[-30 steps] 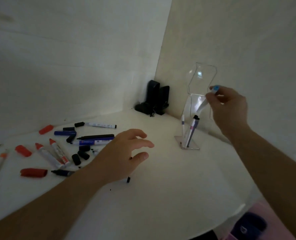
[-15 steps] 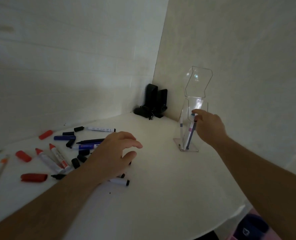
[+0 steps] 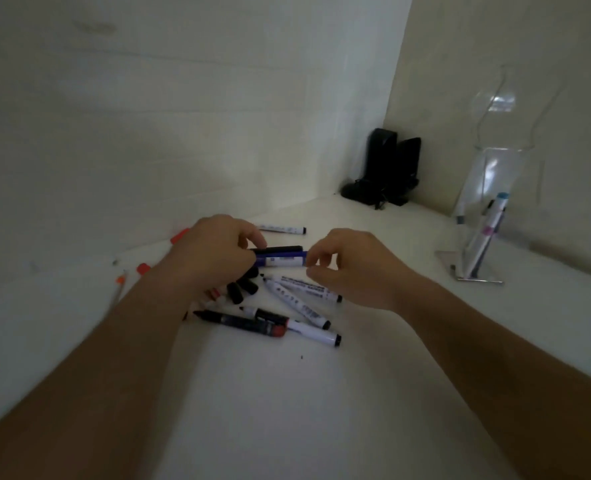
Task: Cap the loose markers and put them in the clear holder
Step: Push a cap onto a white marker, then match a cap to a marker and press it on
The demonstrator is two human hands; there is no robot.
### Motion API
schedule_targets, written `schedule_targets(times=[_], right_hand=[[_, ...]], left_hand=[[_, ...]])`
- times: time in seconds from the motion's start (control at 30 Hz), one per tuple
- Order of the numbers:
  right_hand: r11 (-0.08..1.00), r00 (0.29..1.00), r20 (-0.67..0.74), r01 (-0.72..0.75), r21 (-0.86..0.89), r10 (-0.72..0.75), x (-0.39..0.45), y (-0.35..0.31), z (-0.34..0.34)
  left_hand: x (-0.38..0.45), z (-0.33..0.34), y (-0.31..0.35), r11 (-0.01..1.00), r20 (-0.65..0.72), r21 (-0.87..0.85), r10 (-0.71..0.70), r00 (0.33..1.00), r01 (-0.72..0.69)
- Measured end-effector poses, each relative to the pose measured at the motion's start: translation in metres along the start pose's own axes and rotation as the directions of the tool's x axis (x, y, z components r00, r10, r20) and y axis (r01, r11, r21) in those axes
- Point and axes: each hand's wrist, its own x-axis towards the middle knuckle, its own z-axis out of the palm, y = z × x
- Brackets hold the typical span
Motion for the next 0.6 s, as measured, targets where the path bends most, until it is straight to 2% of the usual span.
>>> schedule_targets(times=[0.13, 0.23, 0.33, 0.5, 0.6], right_hand=[[0.999, 0.999, 0.047, -0.009, -0.037, 0.010, 0.023, -0.002, 0.015], [0.992, 0.994, 0.067, -0.087, 0.089, 0.081, 0.023, 0.010, 0.028], [0.979, 0.987, 0.117, -0.130, 0.157, 0.112, 0.019, 0.017, 0.034], [0.991, 0.990, 0.125, -0.076, 0.108, 0.063, 0.019, 0.020, 0.033], [0.995, 0.993, 0.115, -0.050, 0.081, 0.041, 0.019, 0.020, 0.034]], left_hand=[[0.002, 0.004, -0.006, 0.998, -0.003, 0.061, -0.003, 1.000, 0.003], [0.008, 0.002, -0.015, 0.996, -0.097, 0.063, -0.064, 0.993, 0.071], [0.011, -0.004, -0.019, 0.986, -0.163, 0.138, -0.072, 0.984, 0.095], [0.008, 0.010, -0.011, 0.957, -0.013, 0.288, -0.030, 0.999, 0.032], [0.010, 0.014, -0.011, 0.940, 0.017, 0.337, -0.055, 0.998, 0.046]])
